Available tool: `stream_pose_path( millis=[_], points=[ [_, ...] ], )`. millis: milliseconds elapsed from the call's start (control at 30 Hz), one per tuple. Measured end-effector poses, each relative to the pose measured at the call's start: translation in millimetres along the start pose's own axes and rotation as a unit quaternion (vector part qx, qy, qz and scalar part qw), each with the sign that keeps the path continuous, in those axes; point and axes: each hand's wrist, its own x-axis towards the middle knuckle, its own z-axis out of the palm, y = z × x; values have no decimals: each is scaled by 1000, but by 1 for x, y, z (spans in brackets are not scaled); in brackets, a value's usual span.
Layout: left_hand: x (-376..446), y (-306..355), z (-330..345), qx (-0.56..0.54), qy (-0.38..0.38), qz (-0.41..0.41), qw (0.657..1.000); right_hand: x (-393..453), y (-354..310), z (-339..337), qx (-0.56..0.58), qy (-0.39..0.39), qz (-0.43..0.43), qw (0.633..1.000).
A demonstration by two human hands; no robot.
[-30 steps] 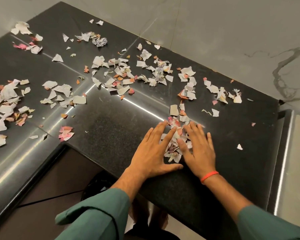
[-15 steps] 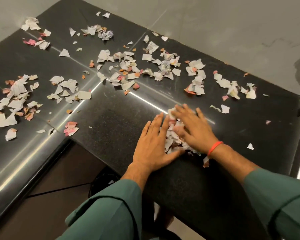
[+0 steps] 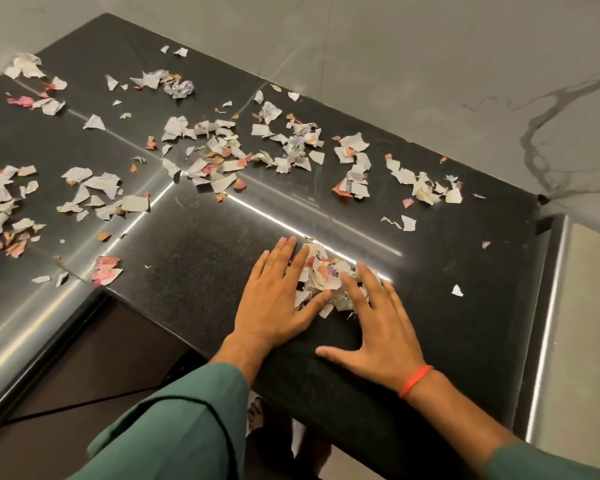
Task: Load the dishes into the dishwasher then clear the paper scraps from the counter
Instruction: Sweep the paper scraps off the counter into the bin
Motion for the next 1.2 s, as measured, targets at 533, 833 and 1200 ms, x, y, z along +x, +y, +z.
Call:
stream_pose_path(
  millis=[533, 833, 1200],
  points=[
    [-2, 1, -3, -19, 3, 10, 1000, 64, -6, 22, 20, 71, -24, 997],
    [-2, 2, 0, -27, 19, 5, 999, 69, -5, 20, 111, 190, 9, 976],
    [0, 2, 0, -2, 19, -3, 1000, 74, -4, 17, 165, 252, 41, 953]
  ],
)
